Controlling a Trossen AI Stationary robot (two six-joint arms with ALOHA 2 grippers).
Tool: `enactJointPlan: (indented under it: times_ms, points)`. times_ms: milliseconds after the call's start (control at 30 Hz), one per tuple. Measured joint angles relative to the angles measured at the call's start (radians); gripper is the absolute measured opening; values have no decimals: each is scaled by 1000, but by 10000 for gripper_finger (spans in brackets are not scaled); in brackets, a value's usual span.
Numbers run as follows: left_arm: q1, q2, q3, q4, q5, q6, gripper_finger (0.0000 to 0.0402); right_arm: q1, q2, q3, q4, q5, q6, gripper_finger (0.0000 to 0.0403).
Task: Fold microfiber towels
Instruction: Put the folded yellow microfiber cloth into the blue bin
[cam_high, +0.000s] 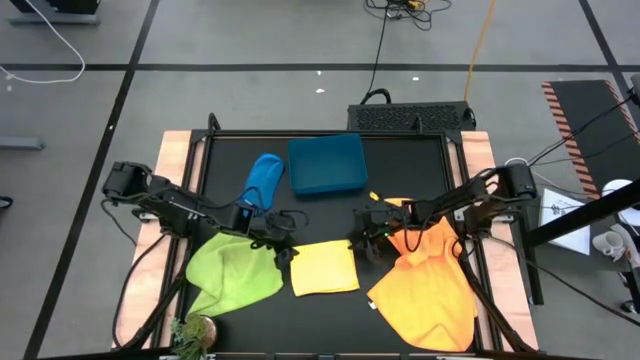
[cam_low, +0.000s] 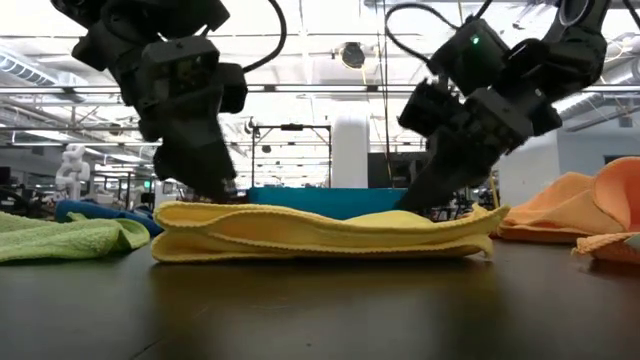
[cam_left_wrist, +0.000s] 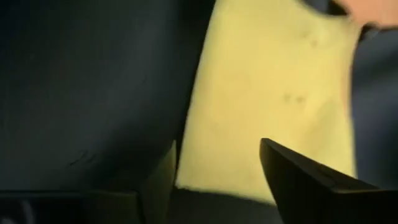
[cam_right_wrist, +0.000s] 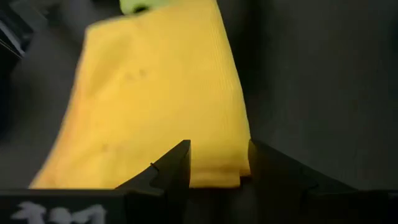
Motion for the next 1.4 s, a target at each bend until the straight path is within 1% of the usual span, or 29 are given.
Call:
enactJointPlan:
  times_ms: [167, 333, 400, 533, 633, 733, 800, 867, 1000, 1067, 1167, 1267, 1400]
  points:
    - [-1, 0, -8, -27, -8, -31, 291, -38, 38, 0, 30, -67, 29, 154]
    - [6, 0, -43, -20, -14, -71, 307, -55, 52, 0, 73, -125, 58, 157]
    - [5, 1, -62, 21, -13, -75, 307, -57, 52, 0, 73, -125, 69, 168]
    - [6, 1, -96, 100, -4, -83, 308, -52, 53, 0, 85, -122, 70, 203]
    - [3, 1, -106, 125, -2, -83, 308, -42, 63, 0, 87, -123, 81, 227]
    - [-2, 36, -108, 136, 3, -84, 308, -36, 89, 0, 101, -120, 97, 238]
    - [-1, 62, -108, 142, 8, -86, 308, -36, 119, 0, 124, -120, 114, 239]
    - [-1, 103, -107, 191, 14, -95, 308, -37, 140, 1, 146, -121, 128, 234]
    - [-5, 148, -106, 264, 27, -97, 302, -37, 166, 3, 171, -121, 133, 208]
    - [-11, 150, -106, 264, 26, -89, 285, -37, 168, 3, 174, -118, 126, 186]
    - [-20, 151, -106, 262, 19, -63, 241, -37, 161, 2, 167, -117, 122, 146]
    - [-22, 152, -106, 262, 19, -46, 177, -39, 160, 2, 168, -123, 105, 105]
    - [-19, 152, -108, 262, 29, -7, 70, -39, 160, 1, 166, -124, 83, 46]
